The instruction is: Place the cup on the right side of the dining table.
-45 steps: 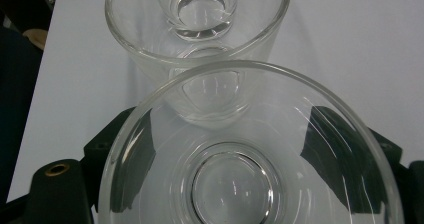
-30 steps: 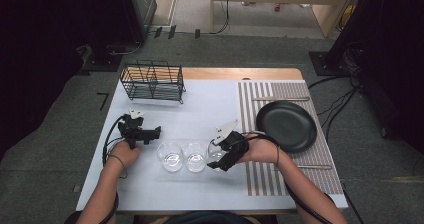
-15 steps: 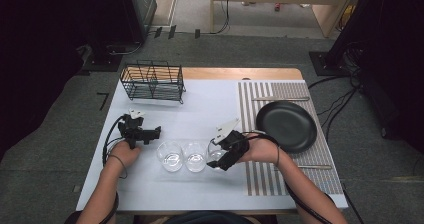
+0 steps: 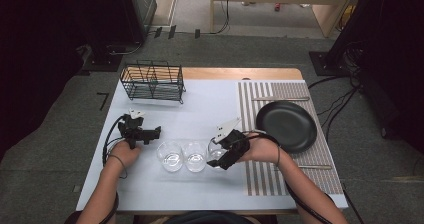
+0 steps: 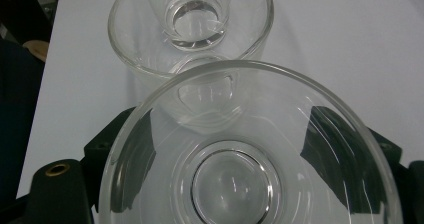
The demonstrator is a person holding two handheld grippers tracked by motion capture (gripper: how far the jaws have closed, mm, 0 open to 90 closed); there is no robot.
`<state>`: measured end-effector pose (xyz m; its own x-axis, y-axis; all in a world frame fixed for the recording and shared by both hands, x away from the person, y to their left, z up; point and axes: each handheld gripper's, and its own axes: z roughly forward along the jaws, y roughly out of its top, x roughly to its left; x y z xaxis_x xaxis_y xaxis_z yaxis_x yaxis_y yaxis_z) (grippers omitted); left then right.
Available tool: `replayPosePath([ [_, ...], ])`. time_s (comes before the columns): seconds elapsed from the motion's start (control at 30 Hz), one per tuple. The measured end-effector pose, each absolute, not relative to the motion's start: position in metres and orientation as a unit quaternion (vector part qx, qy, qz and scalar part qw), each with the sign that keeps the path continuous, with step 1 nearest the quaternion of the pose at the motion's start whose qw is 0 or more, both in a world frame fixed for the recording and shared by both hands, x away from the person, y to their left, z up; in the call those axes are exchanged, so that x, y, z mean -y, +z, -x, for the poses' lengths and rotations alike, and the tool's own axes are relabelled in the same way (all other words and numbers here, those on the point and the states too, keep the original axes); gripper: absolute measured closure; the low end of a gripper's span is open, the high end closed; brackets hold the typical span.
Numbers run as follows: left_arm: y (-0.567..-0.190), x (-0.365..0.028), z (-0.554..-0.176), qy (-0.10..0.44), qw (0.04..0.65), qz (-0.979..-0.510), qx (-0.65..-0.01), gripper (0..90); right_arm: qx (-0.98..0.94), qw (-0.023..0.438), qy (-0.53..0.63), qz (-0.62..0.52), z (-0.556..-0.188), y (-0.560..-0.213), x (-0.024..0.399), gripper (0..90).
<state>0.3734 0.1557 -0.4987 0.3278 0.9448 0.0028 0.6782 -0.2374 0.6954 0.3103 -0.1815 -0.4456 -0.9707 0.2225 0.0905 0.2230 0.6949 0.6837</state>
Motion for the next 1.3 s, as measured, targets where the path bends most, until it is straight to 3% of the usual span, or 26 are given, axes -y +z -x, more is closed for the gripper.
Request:
replayPosePath([
  [1.3,-0.4987,-0.1557,-0.3734,0.219,0.305,-0.756,-0.537,0.0,0.909,-0.022,-0.384,0.161,-0.3187,-0.442,0.1881,19.2],
])
